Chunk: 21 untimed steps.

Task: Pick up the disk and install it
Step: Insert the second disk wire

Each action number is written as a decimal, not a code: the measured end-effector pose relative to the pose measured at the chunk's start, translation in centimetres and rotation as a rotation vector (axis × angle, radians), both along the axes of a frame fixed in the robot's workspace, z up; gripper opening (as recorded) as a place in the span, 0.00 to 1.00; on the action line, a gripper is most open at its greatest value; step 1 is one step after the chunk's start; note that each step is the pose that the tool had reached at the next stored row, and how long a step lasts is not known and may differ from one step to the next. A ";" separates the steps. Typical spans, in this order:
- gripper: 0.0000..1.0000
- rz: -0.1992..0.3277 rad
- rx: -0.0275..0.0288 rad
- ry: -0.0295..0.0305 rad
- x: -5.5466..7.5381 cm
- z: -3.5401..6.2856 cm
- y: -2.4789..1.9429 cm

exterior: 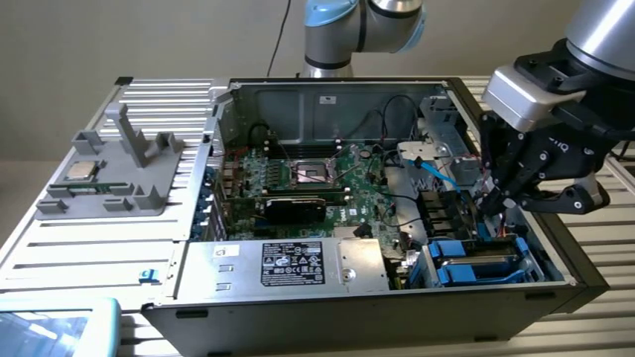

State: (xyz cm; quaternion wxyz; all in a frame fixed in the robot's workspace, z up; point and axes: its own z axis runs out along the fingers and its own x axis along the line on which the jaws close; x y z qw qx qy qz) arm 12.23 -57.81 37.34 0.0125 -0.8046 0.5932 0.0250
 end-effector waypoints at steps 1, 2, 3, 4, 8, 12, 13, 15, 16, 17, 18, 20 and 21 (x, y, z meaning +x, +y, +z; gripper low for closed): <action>0.11 0.017 0.0014 -0.0018 0.0 0.00 0.00; 0.11 0.033 0.0030 -0.0036 0.0 -0.01 0.00; 0.11 0.050 0.0044 -0.0052 0.0 -0.01 0.00; 0.11 0.066 0.0059 -0.0068 0.0 -0.01 0.00; 0.11 0.131 0.0136 -0.0133 0.0 -0.01 0.00; 0.11 0.195 0.0226 -0.0161 0.0 -0.01 -0.01; 0.11 0.212 0.0249 -0.0162 0.0 -0.01 -0.01; 0.11 0.245 0.0294 -0.0162 0.0 -0.01 -0.01; 0.11 0.263 0.0315 -0.0162 0.0 -0.01 0.00; 0.11 0.281 0.0332 -0.0162 0.0 -0.01 0.00; 0.11 0.299 0.0348 -0.0160 0.0 -0.02 0.00; 0.11 0.335 0.0365 -0.0157 0.0 -0.02 0.00; 0.11 0.354 0.0372 -0.0155 0.0 -0.01 0.00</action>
